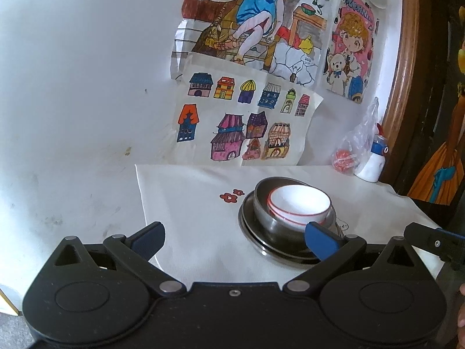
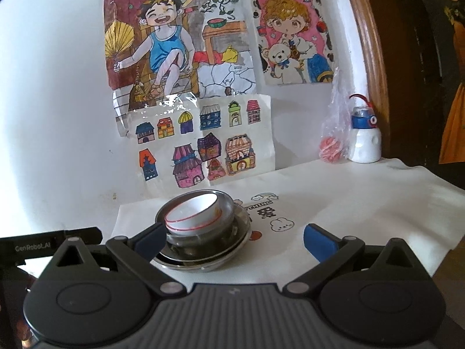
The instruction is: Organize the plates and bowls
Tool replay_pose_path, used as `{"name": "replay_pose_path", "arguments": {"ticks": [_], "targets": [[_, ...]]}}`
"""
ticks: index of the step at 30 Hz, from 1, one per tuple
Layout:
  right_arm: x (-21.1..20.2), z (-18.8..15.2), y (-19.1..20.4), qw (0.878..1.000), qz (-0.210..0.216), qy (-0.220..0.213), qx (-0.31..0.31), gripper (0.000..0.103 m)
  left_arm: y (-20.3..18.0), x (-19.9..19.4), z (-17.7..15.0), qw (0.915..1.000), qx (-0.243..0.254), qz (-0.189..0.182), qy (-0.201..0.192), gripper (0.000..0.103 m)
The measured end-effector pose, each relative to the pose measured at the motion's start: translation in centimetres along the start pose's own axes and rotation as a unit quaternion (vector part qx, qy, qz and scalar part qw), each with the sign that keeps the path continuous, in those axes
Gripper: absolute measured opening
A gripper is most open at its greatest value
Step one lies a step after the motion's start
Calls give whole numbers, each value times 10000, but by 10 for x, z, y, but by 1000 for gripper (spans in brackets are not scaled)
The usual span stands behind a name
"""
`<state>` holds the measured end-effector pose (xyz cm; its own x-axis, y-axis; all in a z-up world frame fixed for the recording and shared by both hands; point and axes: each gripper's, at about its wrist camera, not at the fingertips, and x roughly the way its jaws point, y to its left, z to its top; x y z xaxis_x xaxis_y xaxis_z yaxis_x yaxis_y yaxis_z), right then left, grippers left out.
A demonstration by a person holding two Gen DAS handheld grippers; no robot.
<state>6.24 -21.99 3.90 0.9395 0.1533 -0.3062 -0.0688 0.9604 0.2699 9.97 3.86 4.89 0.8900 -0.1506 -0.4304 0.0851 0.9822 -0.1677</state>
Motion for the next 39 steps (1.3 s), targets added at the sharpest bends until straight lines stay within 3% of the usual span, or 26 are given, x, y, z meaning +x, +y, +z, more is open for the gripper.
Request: {"name": "replay_pose_path", "arguments": {"ticks": [19,39], "targets": [[-14,-28,-4,9996,-270,-38,-67,103,-7,-13,-40,9993,304,96,-208,102],[-14,-37,-3,9997,-213,15,-81,103,-7,-16,-49,9991,357,118,-180,102]]}}
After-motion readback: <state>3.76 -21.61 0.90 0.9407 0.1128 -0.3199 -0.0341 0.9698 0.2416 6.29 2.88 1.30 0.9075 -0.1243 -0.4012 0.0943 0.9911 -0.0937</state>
